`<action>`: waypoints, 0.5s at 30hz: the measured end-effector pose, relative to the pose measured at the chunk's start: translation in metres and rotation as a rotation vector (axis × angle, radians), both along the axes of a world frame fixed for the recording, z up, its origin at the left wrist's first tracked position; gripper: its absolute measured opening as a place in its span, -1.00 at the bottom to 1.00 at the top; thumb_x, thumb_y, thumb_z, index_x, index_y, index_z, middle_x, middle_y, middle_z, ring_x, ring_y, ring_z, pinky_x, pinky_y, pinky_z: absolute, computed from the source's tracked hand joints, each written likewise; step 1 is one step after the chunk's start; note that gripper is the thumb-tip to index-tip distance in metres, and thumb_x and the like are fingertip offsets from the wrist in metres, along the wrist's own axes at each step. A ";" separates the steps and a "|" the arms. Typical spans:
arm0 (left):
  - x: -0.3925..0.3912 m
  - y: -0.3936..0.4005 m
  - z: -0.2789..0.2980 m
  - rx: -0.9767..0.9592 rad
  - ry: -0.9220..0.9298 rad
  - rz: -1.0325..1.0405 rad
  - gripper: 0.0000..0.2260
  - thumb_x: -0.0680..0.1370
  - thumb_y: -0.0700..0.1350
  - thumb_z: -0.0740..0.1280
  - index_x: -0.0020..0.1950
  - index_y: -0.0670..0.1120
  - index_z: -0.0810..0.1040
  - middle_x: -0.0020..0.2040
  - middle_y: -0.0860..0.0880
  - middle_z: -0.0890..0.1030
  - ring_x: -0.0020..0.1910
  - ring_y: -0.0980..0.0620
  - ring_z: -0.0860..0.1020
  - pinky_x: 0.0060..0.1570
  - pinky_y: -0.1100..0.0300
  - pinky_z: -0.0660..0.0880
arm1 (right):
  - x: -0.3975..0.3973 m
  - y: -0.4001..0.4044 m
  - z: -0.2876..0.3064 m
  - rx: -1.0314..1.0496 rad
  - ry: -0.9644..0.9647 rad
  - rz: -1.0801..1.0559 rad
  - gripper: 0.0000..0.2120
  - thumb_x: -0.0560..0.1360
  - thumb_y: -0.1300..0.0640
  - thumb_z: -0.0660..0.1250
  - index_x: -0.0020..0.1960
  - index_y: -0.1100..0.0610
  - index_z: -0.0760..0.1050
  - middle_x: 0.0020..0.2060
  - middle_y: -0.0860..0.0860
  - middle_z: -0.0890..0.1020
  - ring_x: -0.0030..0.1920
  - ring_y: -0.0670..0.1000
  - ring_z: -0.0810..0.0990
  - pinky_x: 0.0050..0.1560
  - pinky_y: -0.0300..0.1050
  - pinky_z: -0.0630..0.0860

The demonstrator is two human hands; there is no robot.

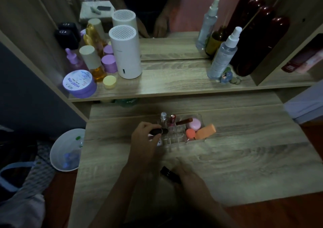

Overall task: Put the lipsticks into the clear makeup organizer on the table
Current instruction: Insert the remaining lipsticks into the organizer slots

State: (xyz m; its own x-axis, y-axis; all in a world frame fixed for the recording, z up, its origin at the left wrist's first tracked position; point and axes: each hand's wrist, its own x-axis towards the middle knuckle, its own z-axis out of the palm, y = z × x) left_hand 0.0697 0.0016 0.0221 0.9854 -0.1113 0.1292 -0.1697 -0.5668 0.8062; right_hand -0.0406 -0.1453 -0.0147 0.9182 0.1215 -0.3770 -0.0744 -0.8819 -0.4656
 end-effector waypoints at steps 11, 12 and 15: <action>0.004 -0.018 -0.016 -0.052 0.105 0.094 -0.79 0.41 -0.25 0.42 -0.01 -0.08 0.52 -0.02 -0.13 0.59 -0.15 0.06 0.59 -0.11 0.16 0.60 | 0.064 -0.024 0.061 0.258 -0.505 -0.252 -0.68 0.36 0.41 0.39 0.07 0.16 0.57 -0.01 0.12 0.55 -0.08 0.00 0.54 -0.11 -0.09 0.58; 0.004 -0.018 -0.016 -0.045 0.103 0.097 -0.80 0.41 -0.25 0.42 -0.01 -0.08 0.52 -0.02 -0.13 0.59 -0.15 0.05 0.59 -0.11 0.14 0.60 | 0.072 -0.023 0.063 0.248 -0.512 -0.244 -0.70 0.35 0.41 0.39 0.05 0.19 0.57 -0.01 0.14 0.55 -0.06 0.03 0.55 -0.10 -0.09 0.57; 0.004 -0.019 -0.018 0.013 0.094 0.082 -0.81 0.42 -0.23 0.40 0.01 -0.09 0.55 -0.01 -0.12 0.60 -0.13 0.07 0.57 -0.16 0.36 0.51 | 0.088 -0.020 0.059 0.188 -0.506 -0.194 -0.75 0.34 0.43 0.38 0.00 0.26 0.56 -0.04 0.17 0.57 -0.03 0.10 0.54 -0.07 -0.26 0.39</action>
State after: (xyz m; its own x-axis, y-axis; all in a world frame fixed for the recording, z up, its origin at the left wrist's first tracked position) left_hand 0.0739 -0.0175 0.0045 0.9989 -0.0309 0.0345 -0.0461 -0.5865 0.8087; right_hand 0.0478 -0.1648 0.0442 0.9909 -0.0447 0.1268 0.0462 -0.7726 -0.6332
